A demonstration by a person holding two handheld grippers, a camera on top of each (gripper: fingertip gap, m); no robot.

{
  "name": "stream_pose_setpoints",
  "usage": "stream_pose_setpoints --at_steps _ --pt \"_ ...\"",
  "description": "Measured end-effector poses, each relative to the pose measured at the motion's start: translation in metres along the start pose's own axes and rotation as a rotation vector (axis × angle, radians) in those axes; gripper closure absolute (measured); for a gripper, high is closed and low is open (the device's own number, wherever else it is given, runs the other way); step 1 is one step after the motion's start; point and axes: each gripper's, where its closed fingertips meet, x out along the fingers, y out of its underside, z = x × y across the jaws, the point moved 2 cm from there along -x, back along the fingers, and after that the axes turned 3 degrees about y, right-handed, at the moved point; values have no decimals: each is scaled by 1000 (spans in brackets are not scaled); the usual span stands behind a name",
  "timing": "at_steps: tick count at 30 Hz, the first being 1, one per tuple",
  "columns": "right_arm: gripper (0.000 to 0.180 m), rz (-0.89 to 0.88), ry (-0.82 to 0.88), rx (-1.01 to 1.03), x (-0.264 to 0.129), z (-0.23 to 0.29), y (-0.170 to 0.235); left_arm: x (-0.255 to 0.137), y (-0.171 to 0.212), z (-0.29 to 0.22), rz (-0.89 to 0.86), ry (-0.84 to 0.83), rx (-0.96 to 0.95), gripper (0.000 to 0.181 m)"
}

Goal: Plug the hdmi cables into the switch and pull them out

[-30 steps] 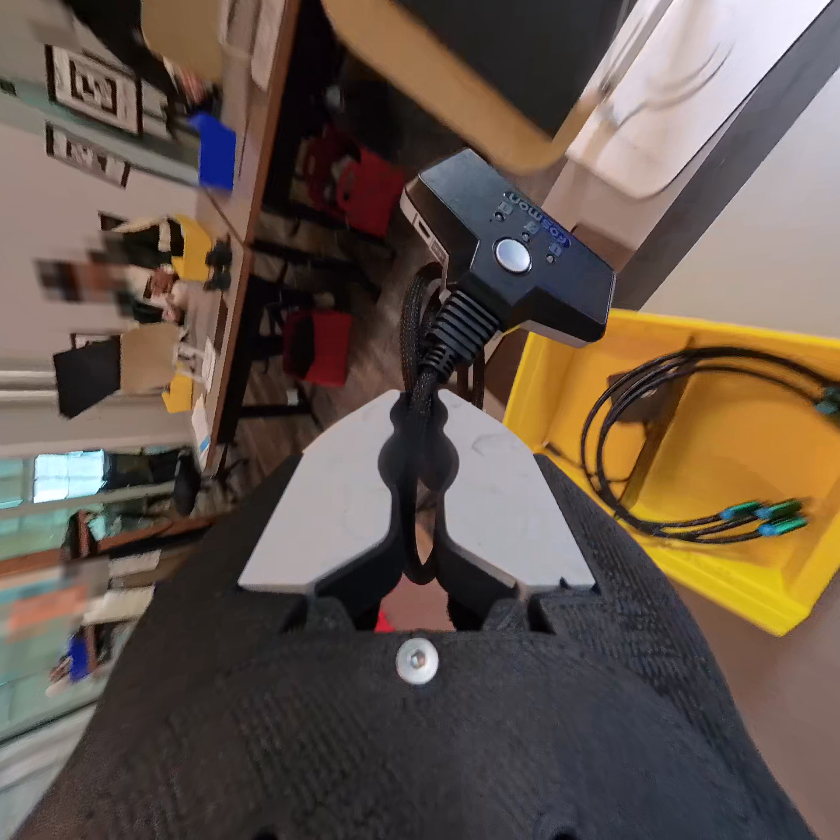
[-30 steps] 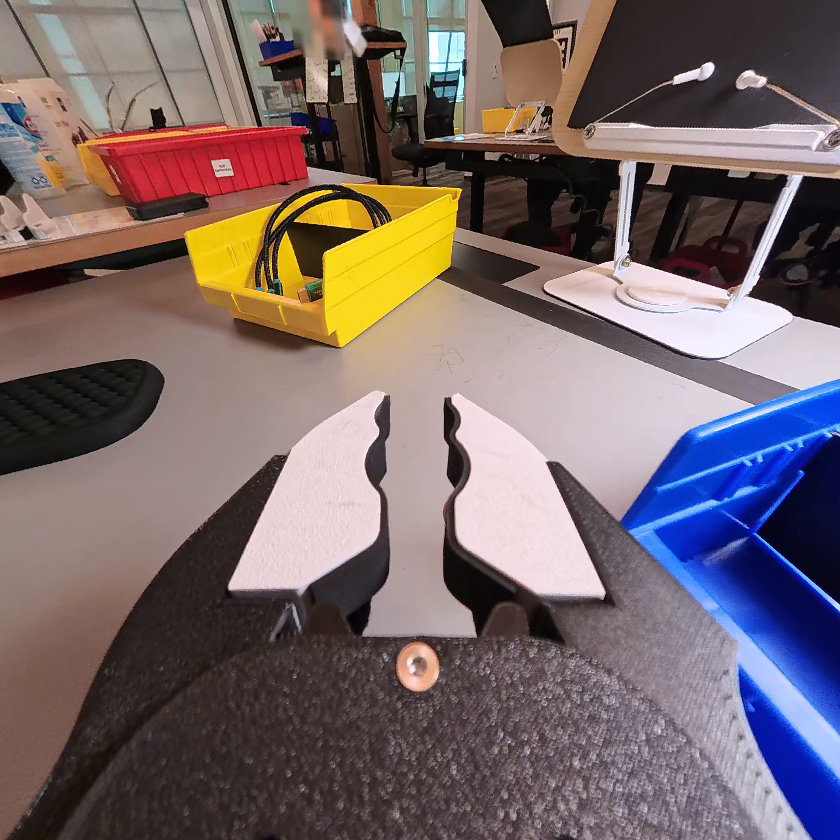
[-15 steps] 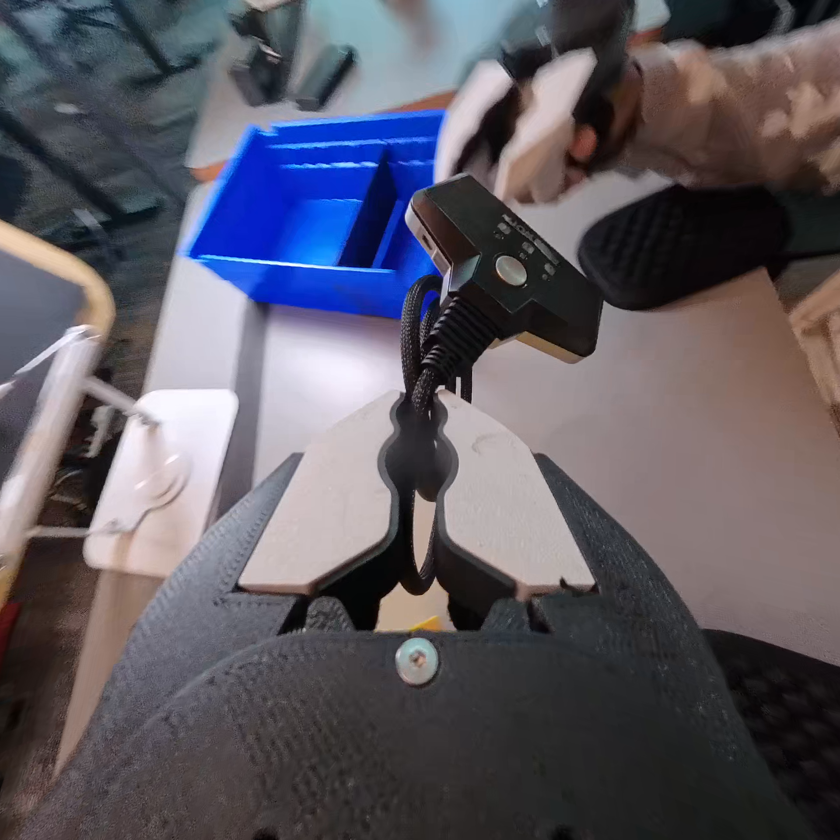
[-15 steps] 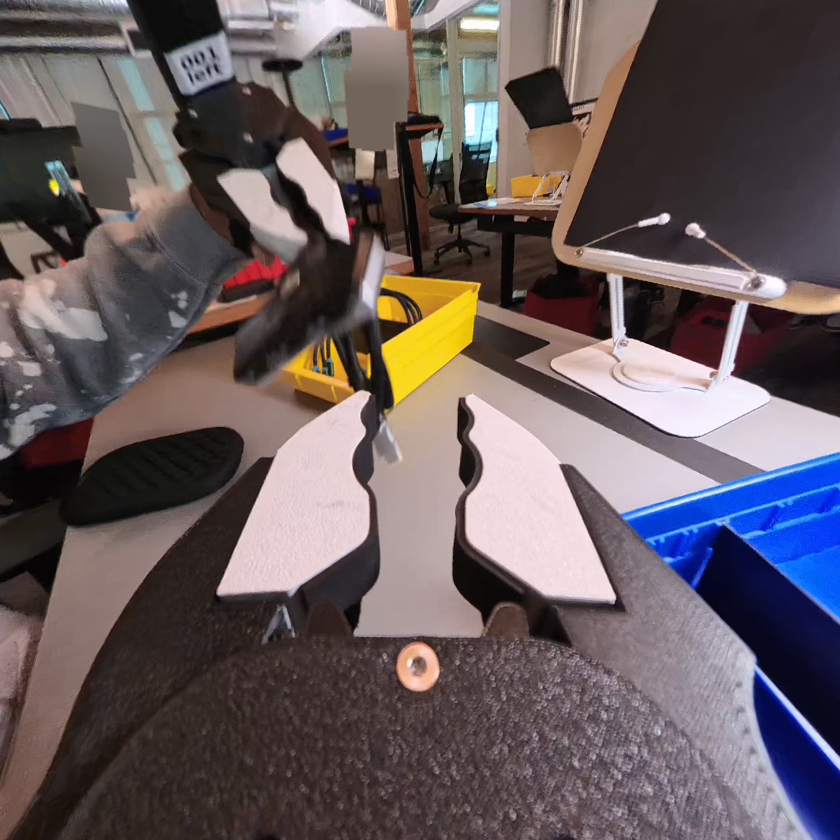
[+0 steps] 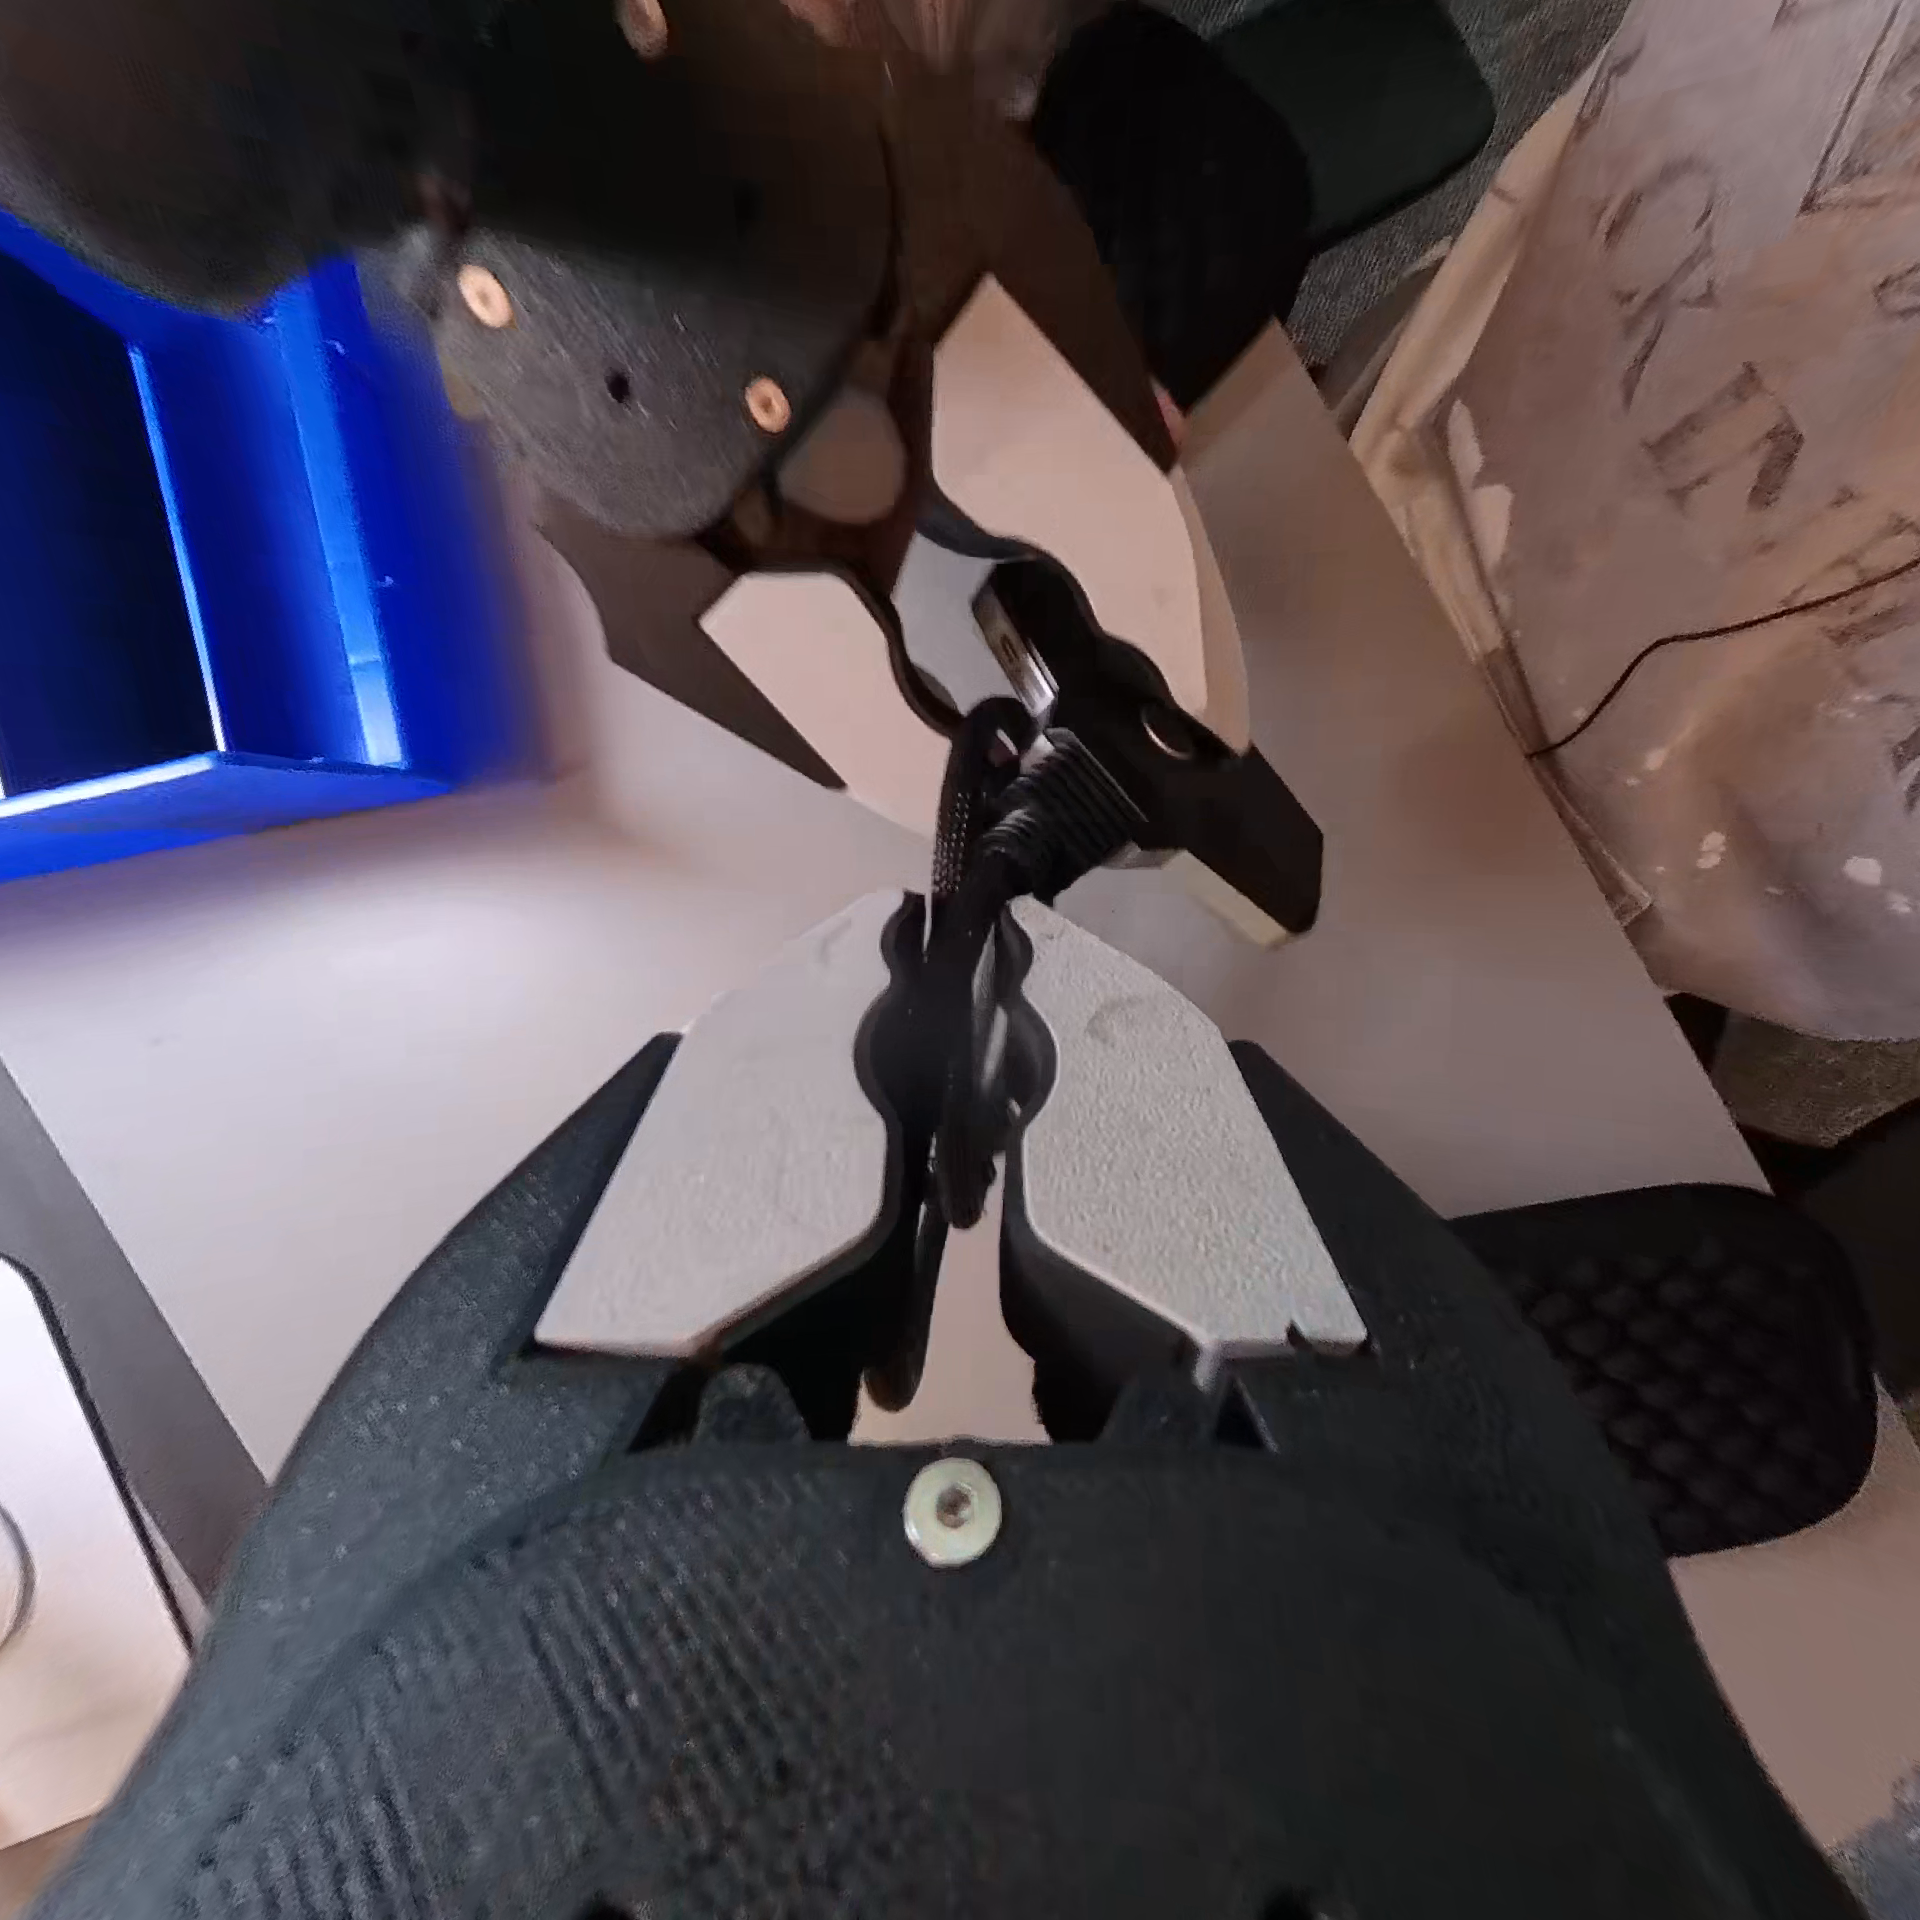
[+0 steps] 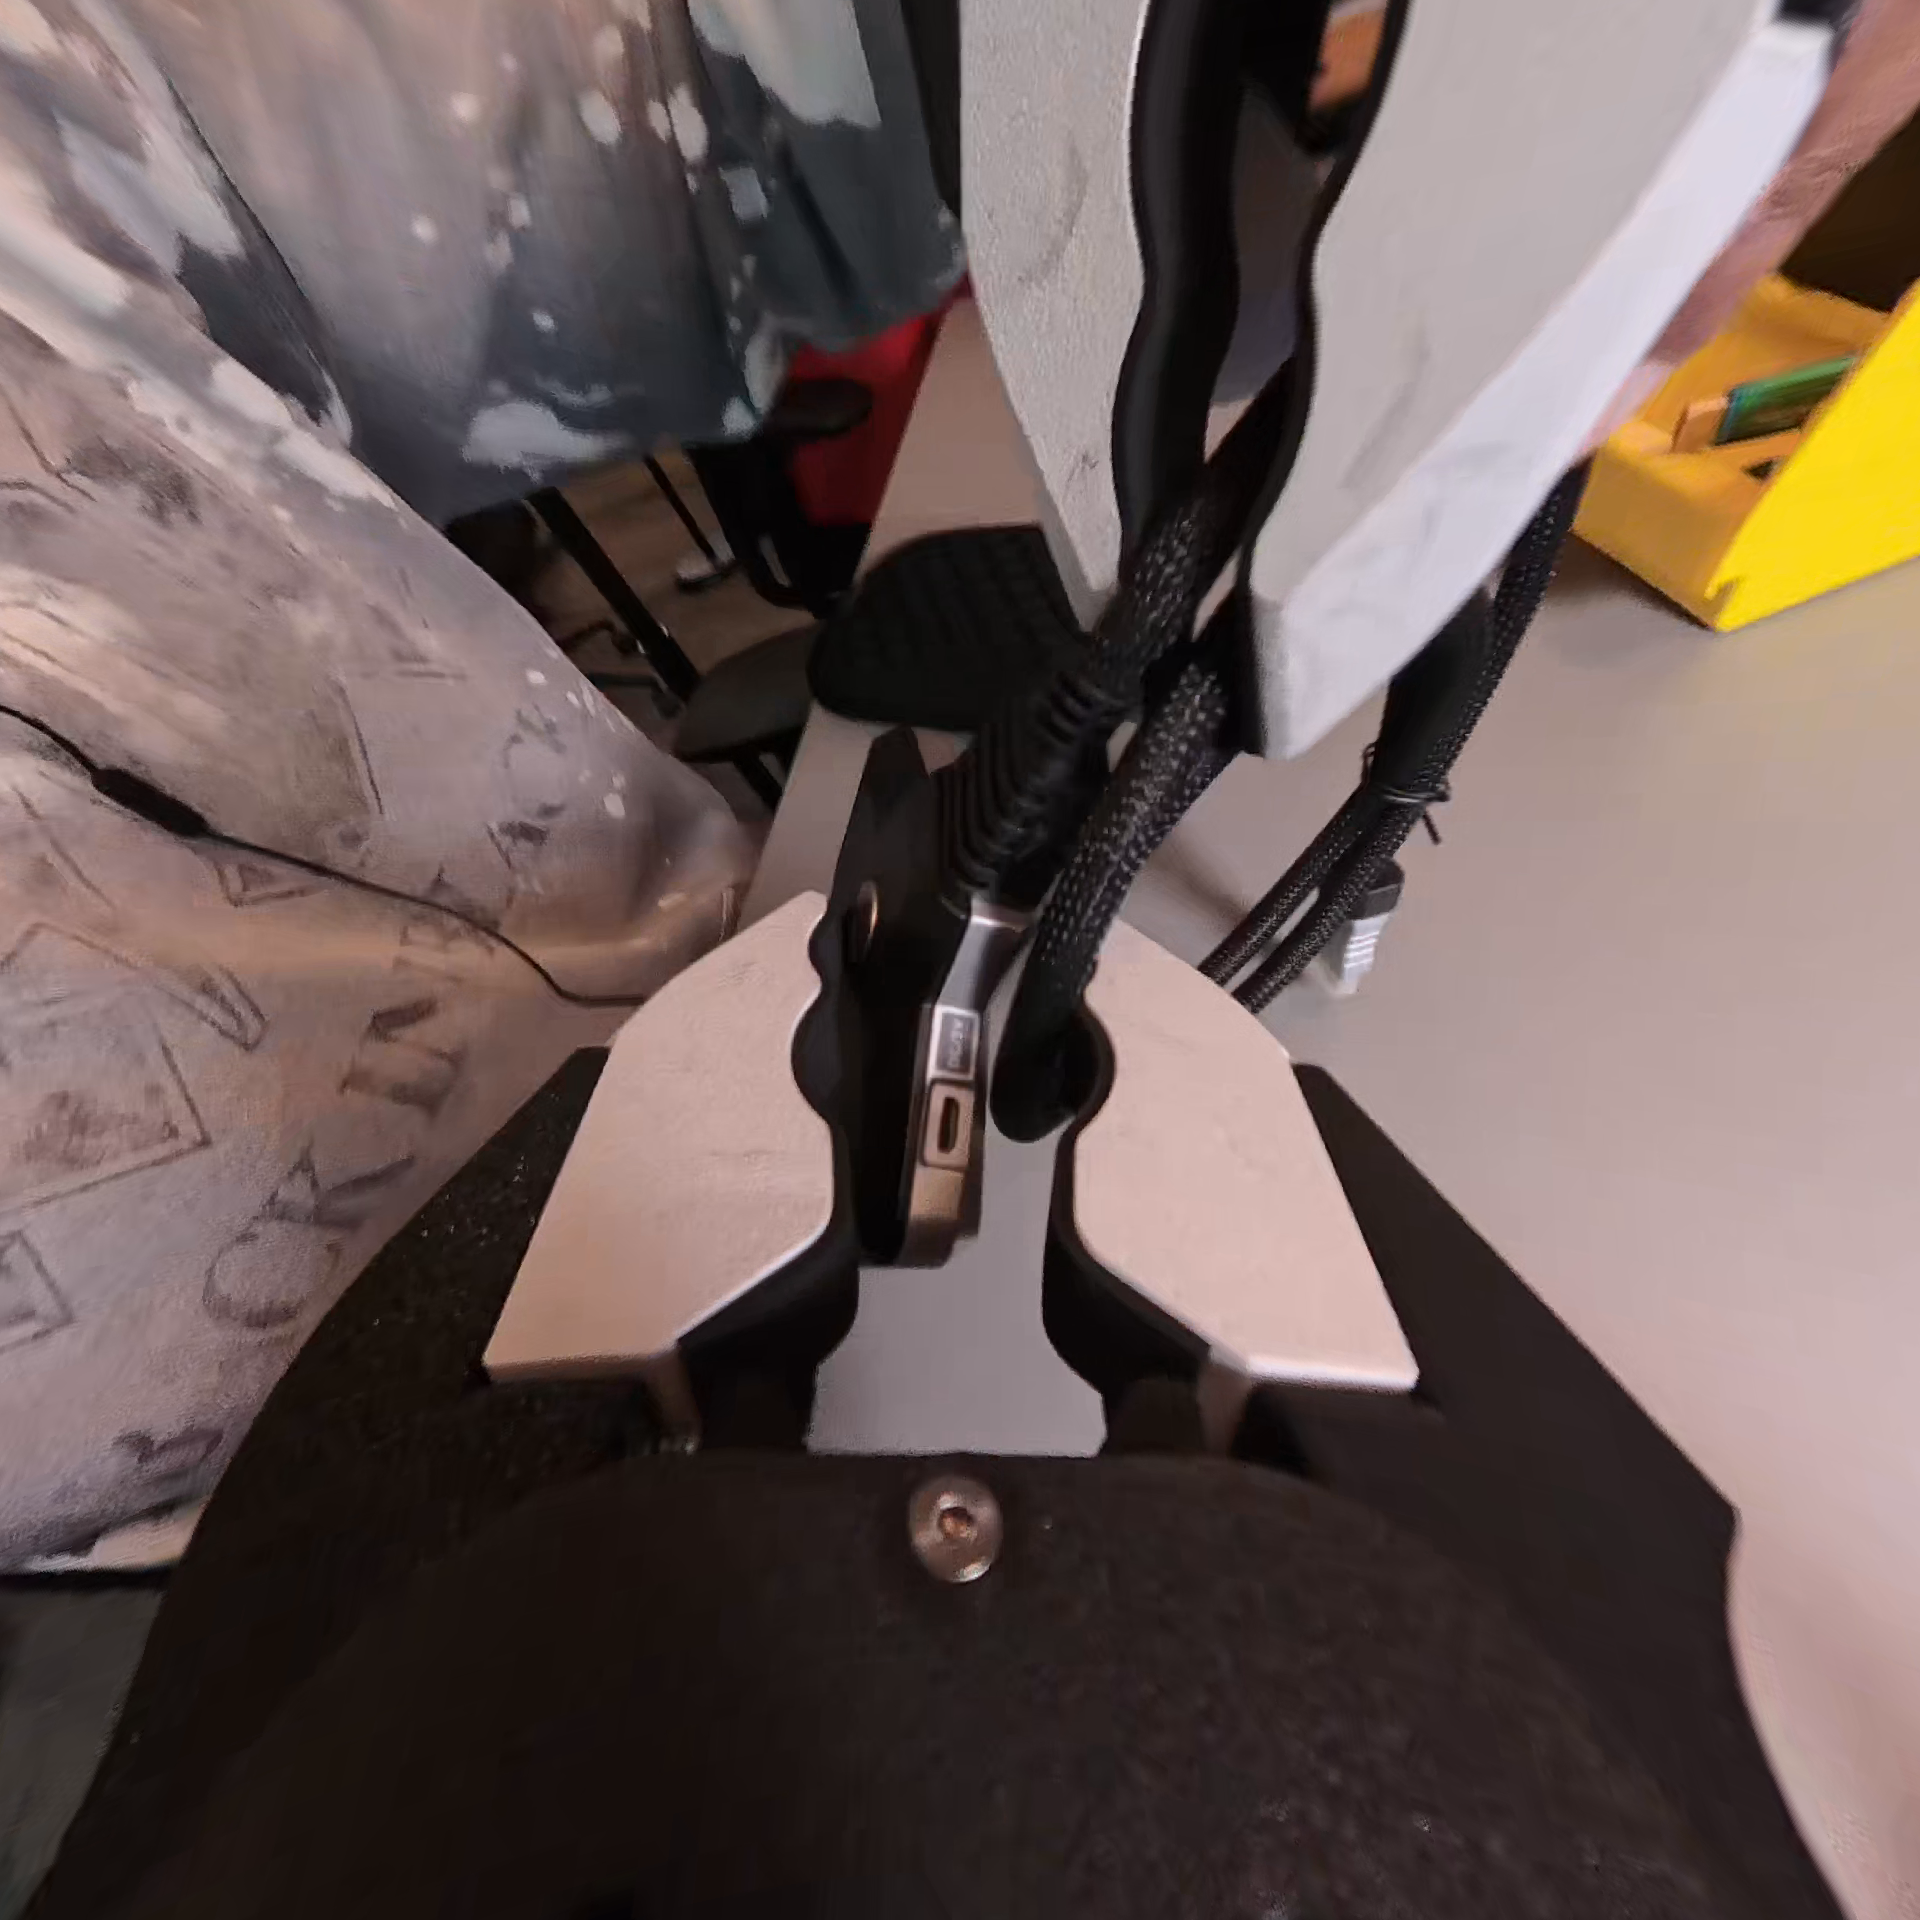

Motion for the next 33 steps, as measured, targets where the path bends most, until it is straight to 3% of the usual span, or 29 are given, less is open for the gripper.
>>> stream_pose_setpoints --at_steps 5,10,12,15,19,25,33 --pt "149 -302 -34 69 -5 -6 -21 -39 -6 20 -174 -164 -130 143" --pt "148 -540 43 120 -32 -26 -40 -141 -29 11 -805 -366 -186 148" --pt "149 -630 105 105 -51 -35 -54 -143 -15 8 -850 -439 -227 148" --pt "149 -797 204 56 -84 -47 -85 -113 -1 11 -841 -403 -309 140" --pt "148 -924 292 -61 -107 -55 -132 -96 -16 33 -973 -393 -343 137" --pt "147 -877 353 -213 -85 -60 -163 -126 -21 44 -1233 -467 -355 157" --pt "136 -549 486 -111 -62 -110 -122 -139 34 49 -1248 -491 -486 160"
